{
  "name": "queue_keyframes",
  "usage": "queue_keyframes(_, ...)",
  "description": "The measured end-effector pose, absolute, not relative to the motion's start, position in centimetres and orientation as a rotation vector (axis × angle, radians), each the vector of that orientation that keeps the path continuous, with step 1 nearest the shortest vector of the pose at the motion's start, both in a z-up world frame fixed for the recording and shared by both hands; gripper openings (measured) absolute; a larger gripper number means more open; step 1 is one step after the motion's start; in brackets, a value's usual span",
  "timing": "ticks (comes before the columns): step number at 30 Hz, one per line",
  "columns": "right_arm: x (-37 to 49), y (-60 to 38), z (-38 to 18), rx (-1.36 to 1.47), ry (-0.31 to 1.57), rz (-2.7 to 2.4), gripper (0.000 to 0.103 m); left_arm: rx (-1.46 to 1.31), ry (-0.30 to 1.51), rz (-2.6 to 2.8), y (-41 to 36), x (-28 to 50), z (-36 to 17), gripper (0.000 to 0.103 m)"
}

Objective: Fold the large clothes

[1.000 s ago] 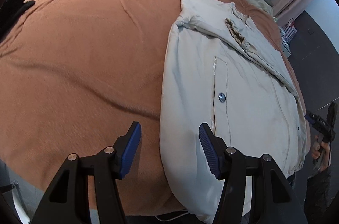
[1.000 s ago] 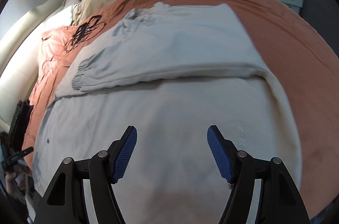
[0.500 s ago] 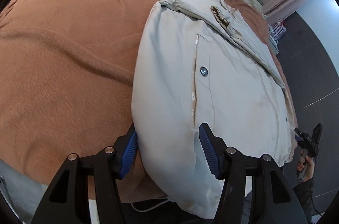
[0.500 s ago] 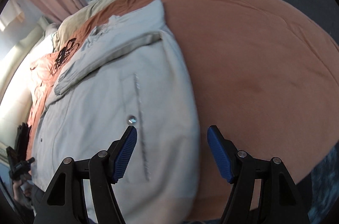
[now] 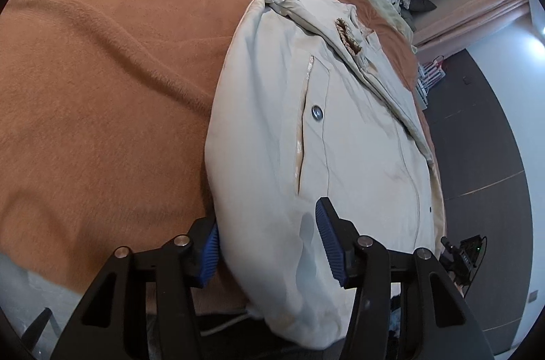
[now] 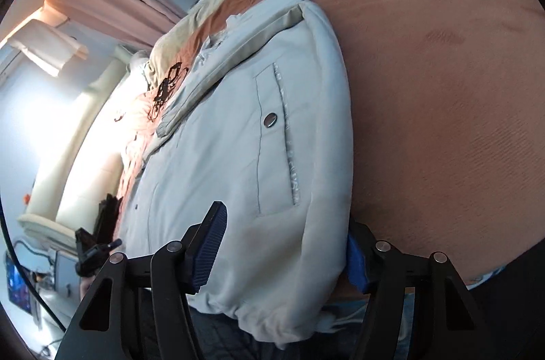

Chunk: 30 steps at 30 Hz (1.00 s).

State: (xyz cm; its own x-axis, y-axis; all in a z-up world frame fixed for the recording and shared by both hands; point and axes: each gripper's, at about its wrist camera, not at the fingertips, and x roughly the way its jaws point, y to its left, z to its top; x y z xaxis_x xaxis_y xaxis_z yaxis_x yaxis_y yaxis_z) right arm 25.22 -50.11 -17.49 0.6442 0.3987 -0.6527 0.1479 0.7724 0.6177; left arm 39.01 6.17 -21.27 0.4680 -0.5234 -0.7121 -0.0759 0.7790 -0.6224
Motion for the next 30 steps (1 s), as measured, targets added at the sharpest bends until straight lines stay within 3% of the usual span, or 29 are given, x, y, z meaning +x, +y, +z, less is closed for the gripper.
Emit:
queue_keyframes(4,26.5,-50.0,-18.0,0.712,0.875,0.127,0.062,-0.649,1.045,-0.298,5.9,40.4,-21.7,0.052)
queue_keyframes(8,26.7,-50.6,-18.4,0.769,0.855,0.086,0.053,-0.649,1.041,-0.32,5.8,39.9,-21.6,0.05)
queue_keyframes(15,24.9,-50.0,-18.9,0.801,0.846,0.15,0.049,-0.692,1.054,-0.341,6.6,38.5,-22.1,0.023)
queue_keyframes(17,24.6,-50.0,-19.1,0.79,0.868,0.106,0.021,-0.683,1.055,-0.332,6.5,38.4,-21.8,0.012)
queue_keyframes(18,24.4,-50.1,-19.2,0.788,0.876,0.086,0.013,-0.685,1.051,-0.33,6.5,38.3,-21.6,0.01)
queue_keyframes(20,24.2,-50.3,-18.7,0.794,0.861,0.072,0.008,-0.664,1.024,-0.324,6.2,38.2,-20.4,0.008)
queue_keyframes(30,23.7,-47.4,-8.2,0.656,0.697,0.155,0.005,-0.673,0.855,-0.353,8.0,37.0,-12.5,0.006)
